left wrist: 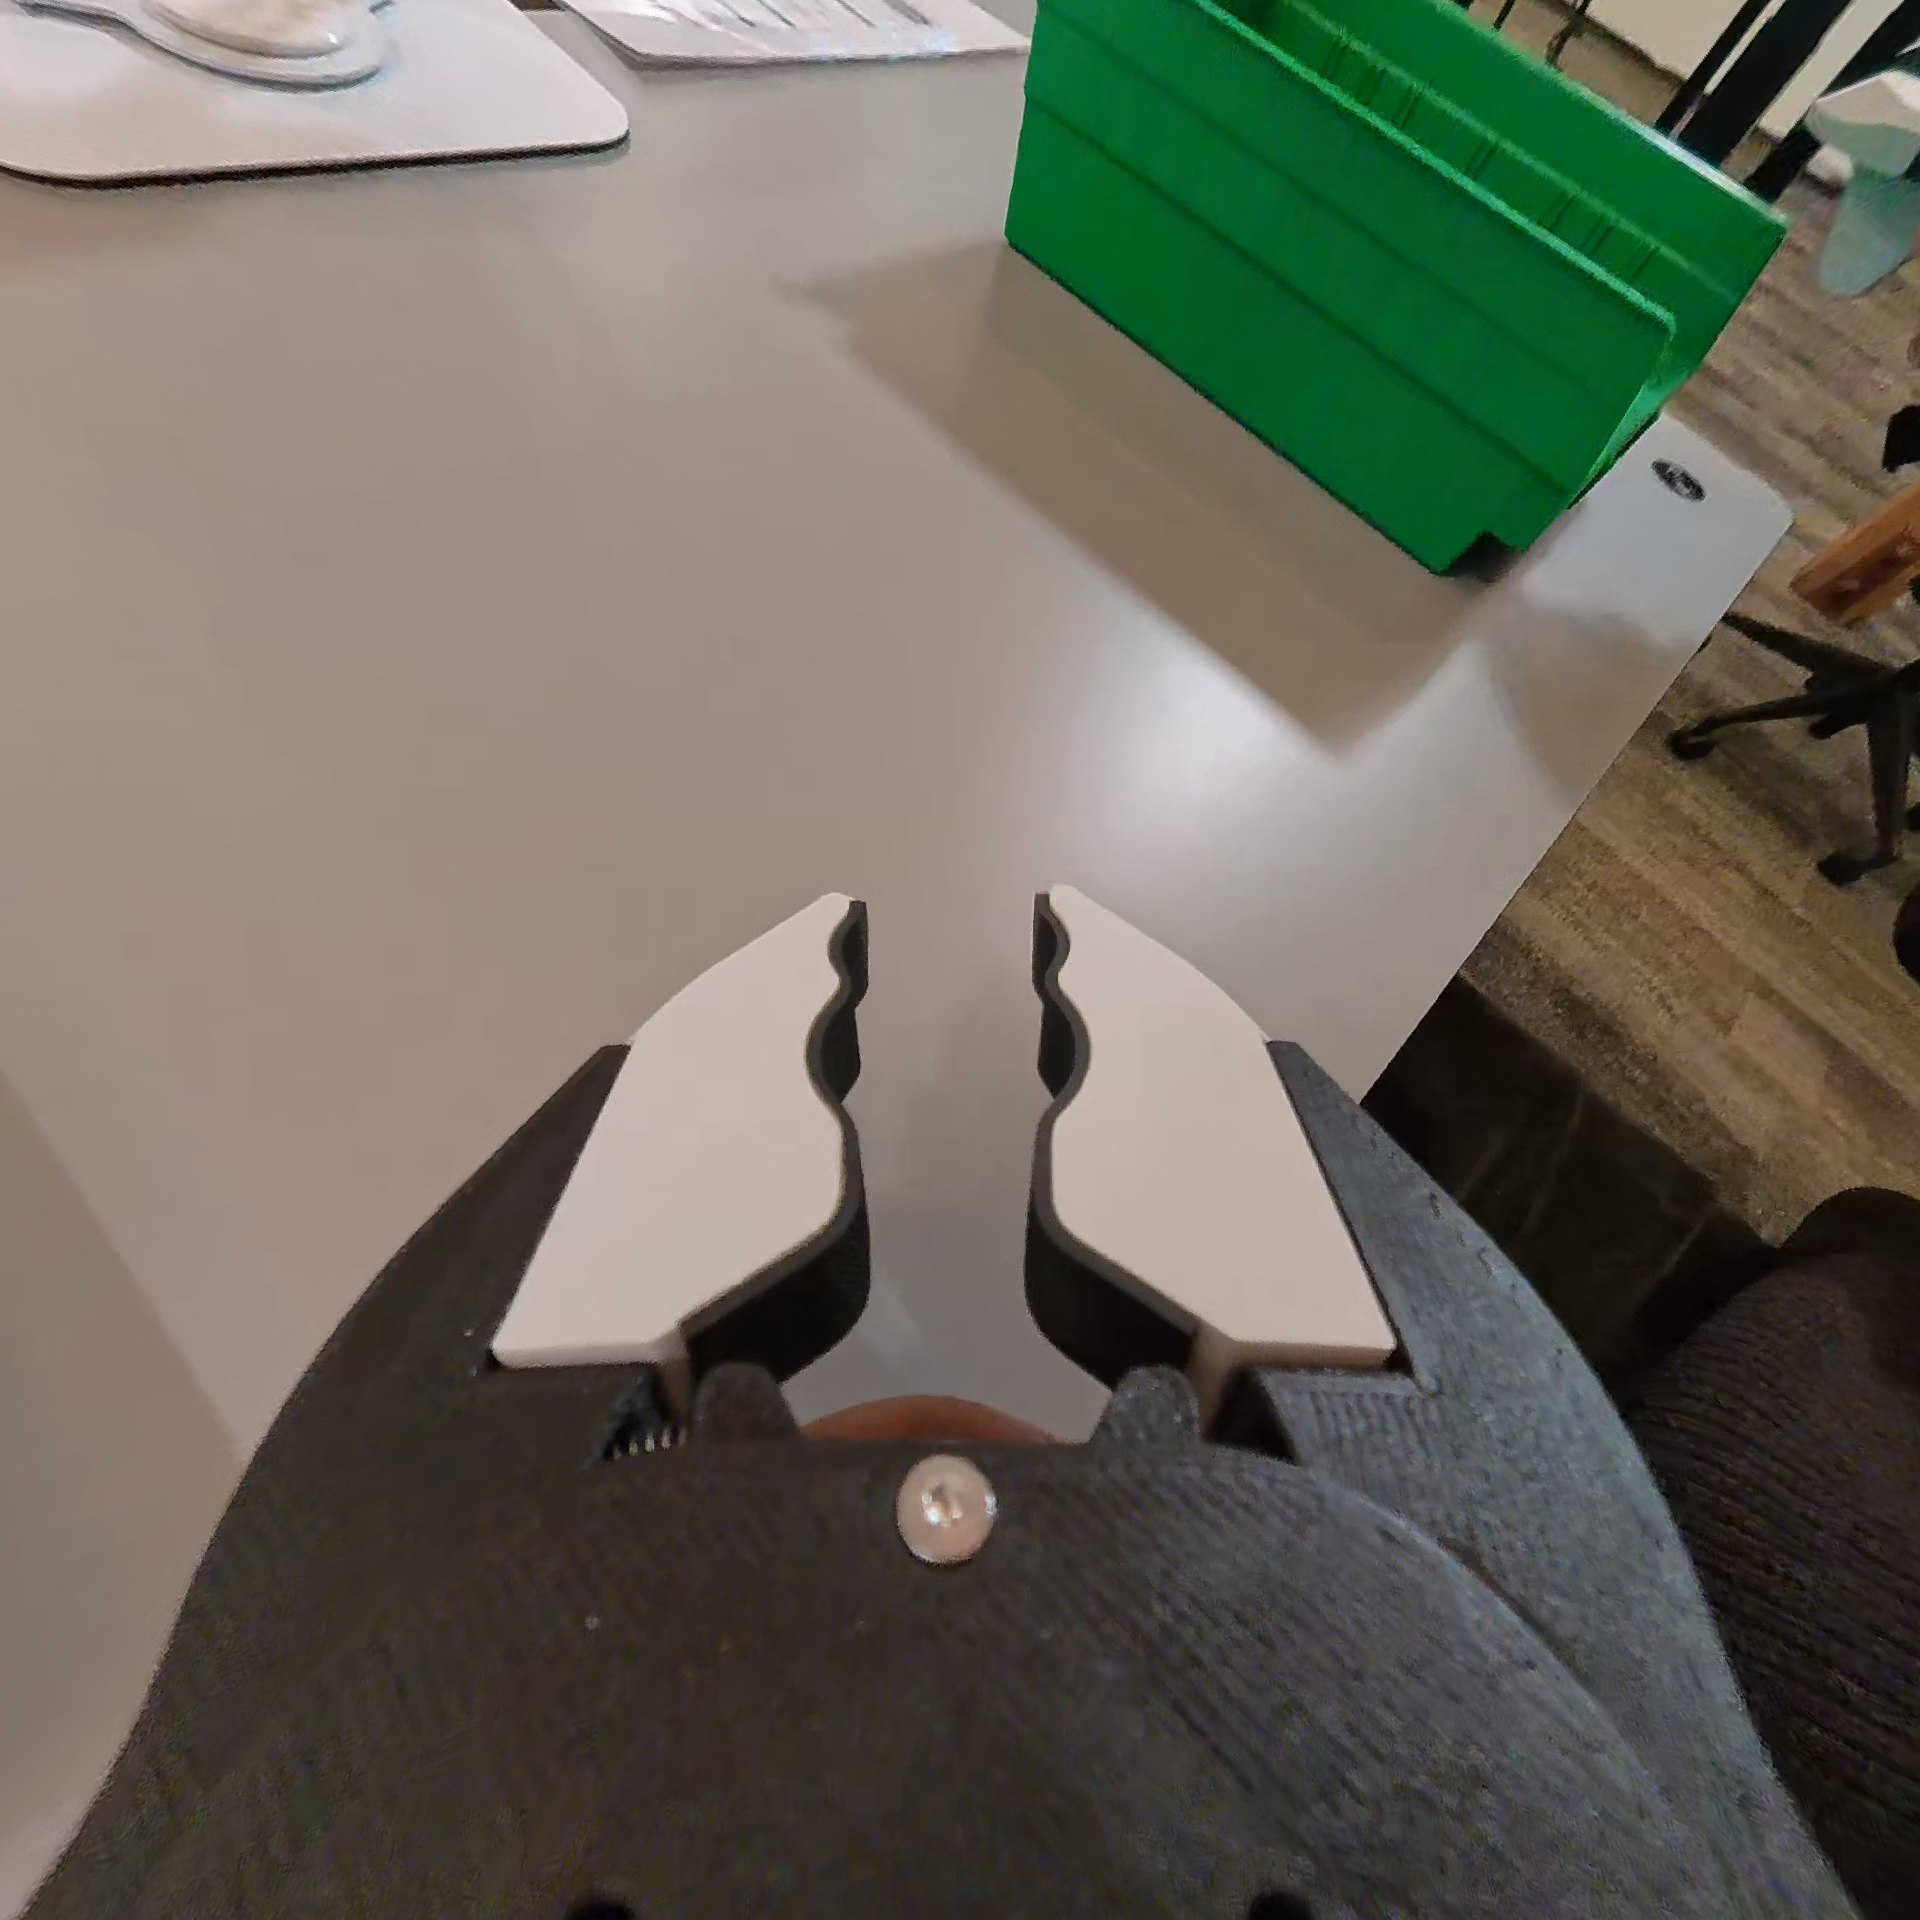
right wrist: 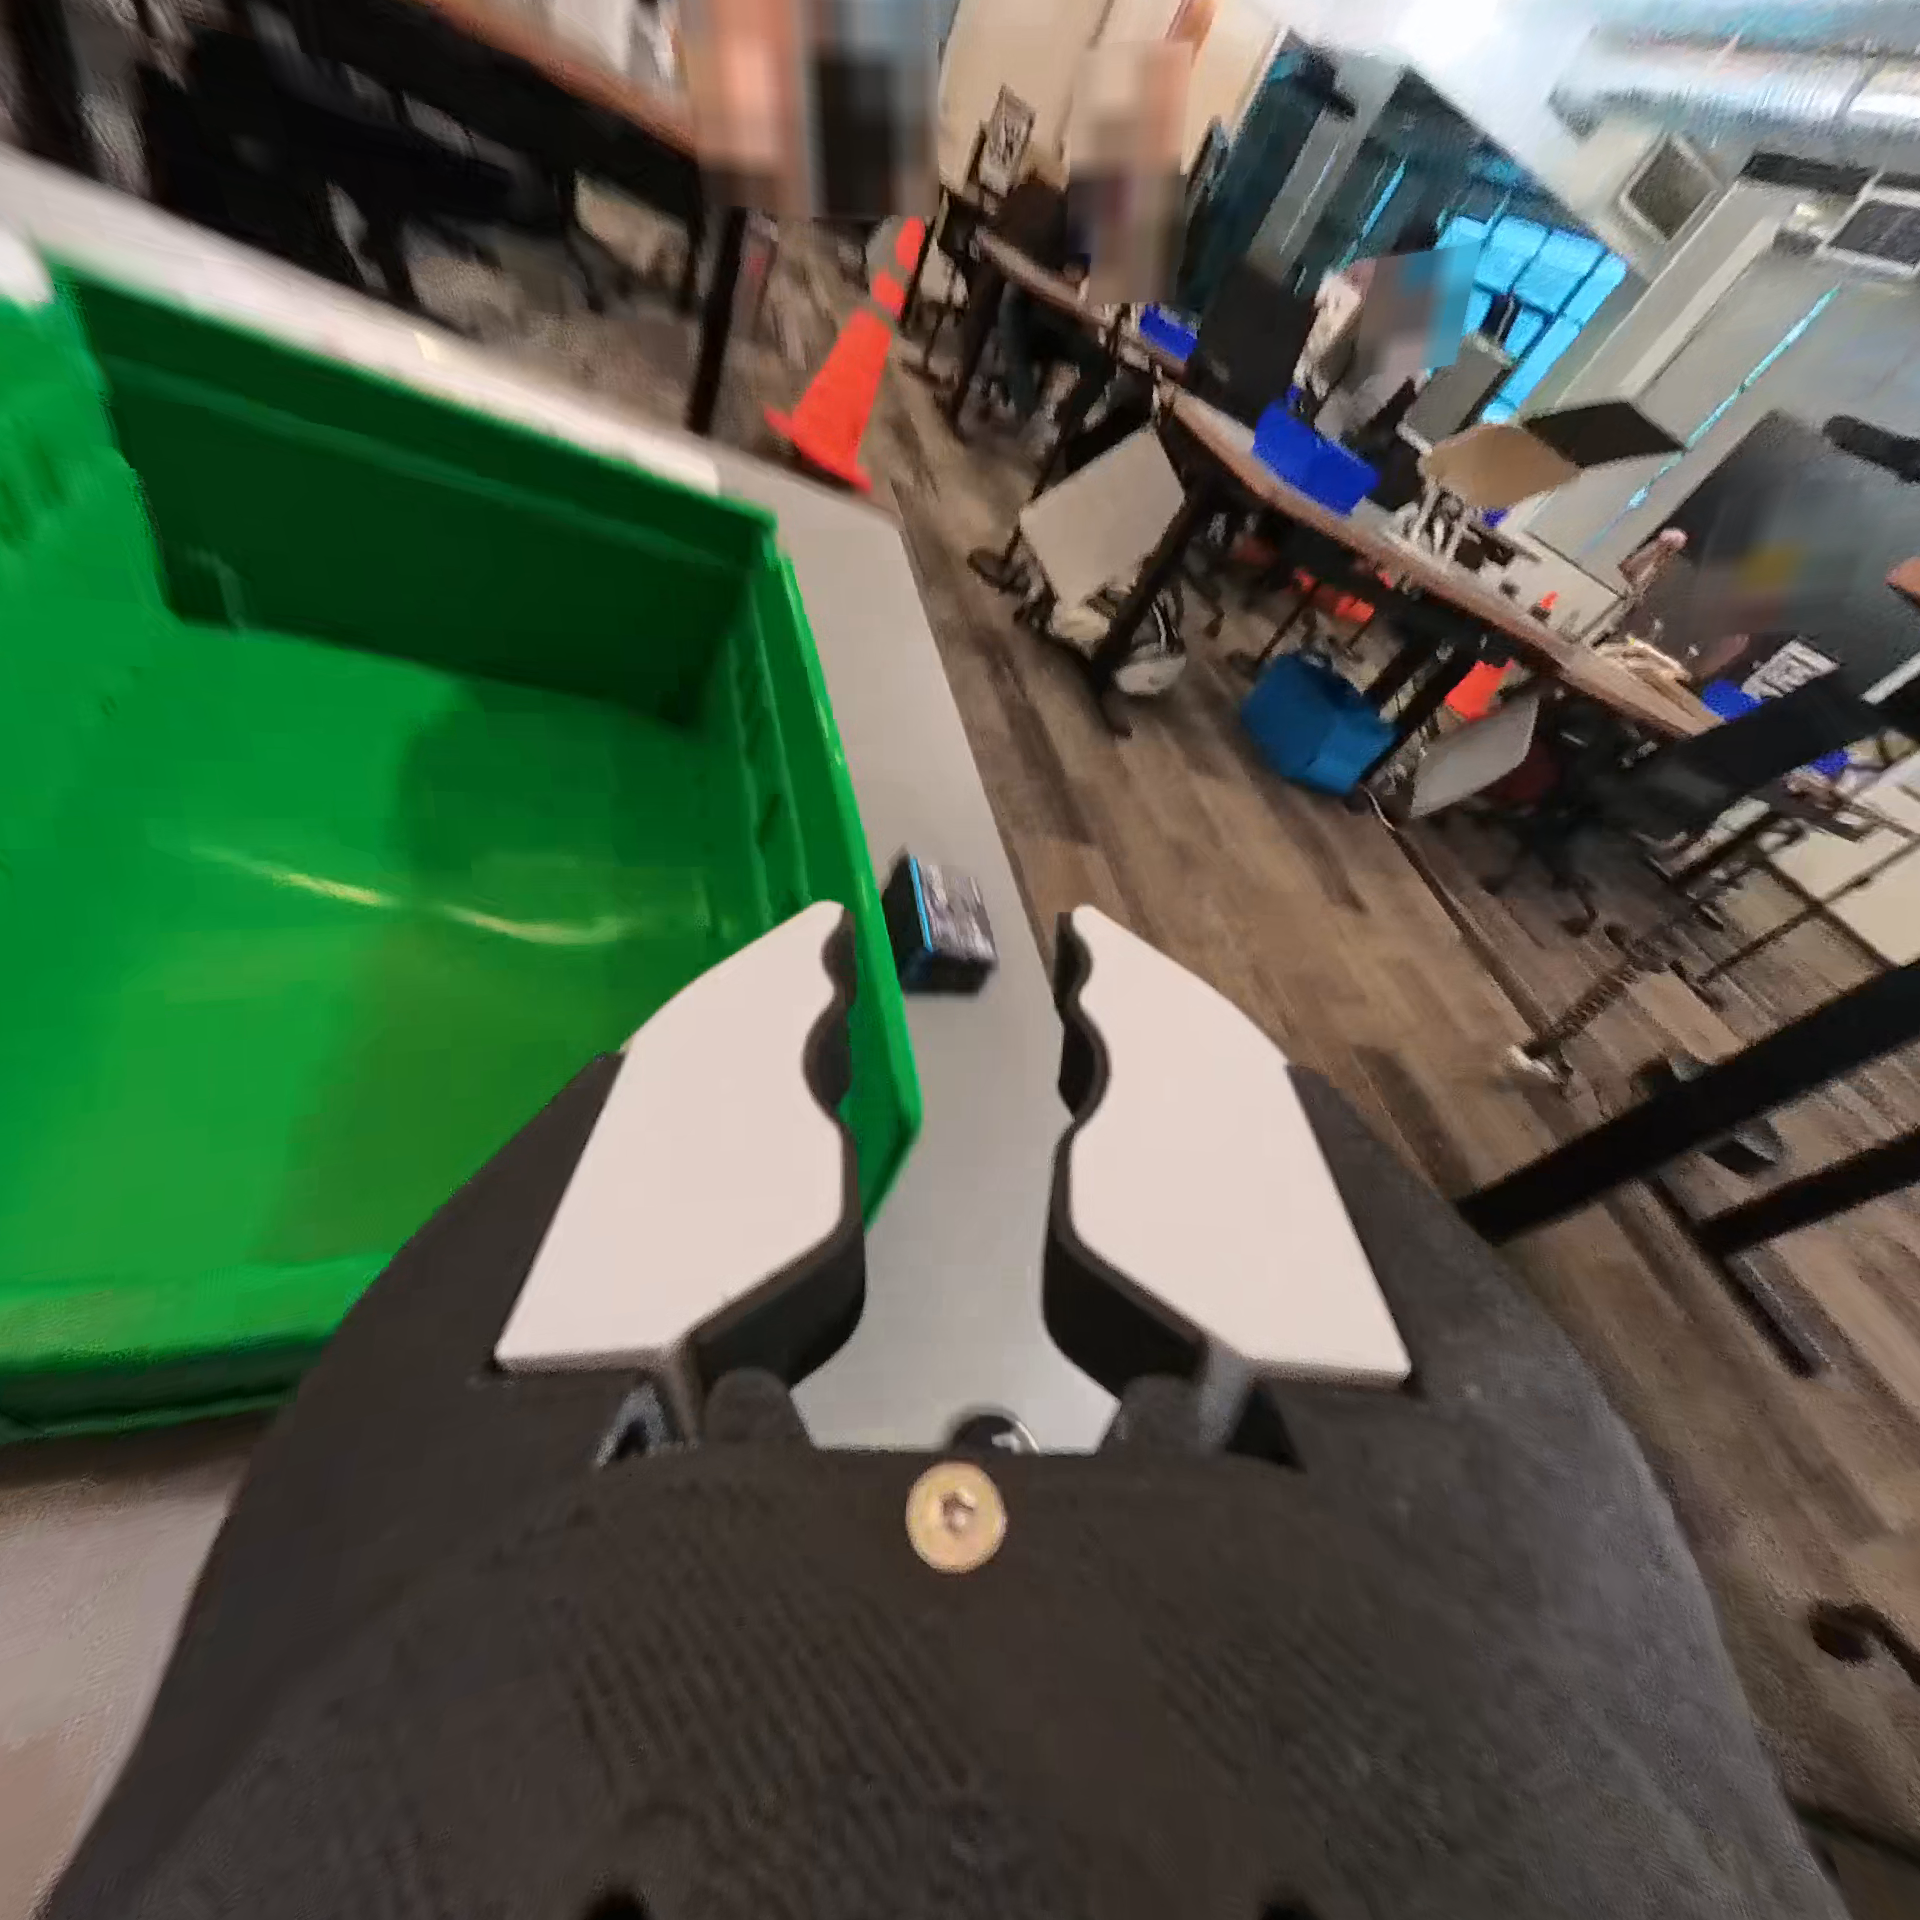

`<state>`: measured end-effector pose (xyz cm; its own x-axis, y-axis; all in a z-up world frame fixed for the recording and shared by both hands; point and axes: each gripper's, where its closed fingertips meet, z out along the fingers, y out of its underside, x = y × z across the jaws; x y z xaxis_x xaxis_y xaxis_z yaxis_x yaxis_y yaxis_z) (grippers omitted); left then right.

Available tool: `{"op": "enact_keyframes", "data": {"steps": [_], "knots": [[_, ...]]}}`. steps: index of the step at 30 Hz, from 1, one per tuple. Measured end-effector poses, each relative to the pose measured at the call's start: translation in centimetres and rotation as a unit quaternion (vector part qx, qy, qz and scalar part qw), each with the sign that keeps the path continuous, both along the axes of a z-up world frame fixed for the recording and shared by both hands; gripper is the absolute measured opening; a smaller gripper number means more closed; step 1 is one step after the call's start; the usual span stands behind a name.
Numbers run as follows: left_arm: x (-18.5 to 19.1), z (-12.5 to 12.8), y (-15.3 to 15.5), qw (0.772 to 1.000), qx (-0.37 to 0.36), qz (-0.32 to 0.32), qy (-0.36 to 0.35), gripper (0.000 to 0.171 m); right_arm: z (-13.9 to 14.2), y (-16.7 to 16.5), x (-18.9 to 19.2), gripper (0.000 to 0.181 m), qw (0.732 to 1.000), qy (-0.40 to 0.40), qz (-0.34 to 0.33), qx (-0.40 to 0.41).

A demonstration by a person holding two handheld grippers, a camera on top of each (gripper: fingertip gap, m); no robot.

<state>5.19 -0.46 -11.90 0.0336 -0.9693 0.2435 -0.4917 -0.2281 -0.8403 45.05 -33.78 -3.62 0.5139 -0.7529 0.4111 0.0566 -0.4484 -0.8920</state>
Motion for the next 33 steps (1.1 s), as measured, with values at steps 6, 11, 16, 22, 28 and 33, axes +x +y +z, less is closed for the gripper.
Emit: {"op": "enact_keyframes", "data": {"steps": [6,11,16,22,28,33], "knots": [[-0.1,2.3,1.0,0.999,-0.004,0.022,-0.048,0.031,7.7,7.7,-8.1,0.043,0.958,0.034,0.16,0.233],[-1.2,5.5,3.1,0.995,-0.008,0.048,-0.091,0.035,5.2,18.5,-17.5,0.051,0.894,0.165,0.306,0.285],[-5.7,13.5,8.4,0.97,0.045,0.12,-0.207,0.012,1.1,25.4,-27.2,0.048,0.841,0.238,0.416,0.25],[-12.9,16.7,18.0,0.95,0.173,0.193,-0.176,0.027,-3.1,26.8,-30.5,0.05,0.876,0.191,0.426,0.121],[-10.3,10.2,23.1,0.95,0.291,-0.064,0.09,0.064,-6.0,27.7,-30.9,0.05,0.882,0.166,0.439,0.038],[-9.1,5.5,26.2,0.897,0.295,-0.196,0.263,0.068,-6.1,27.8,-30.0,0.053,0.897,0.15,0.414,0.035]]}}
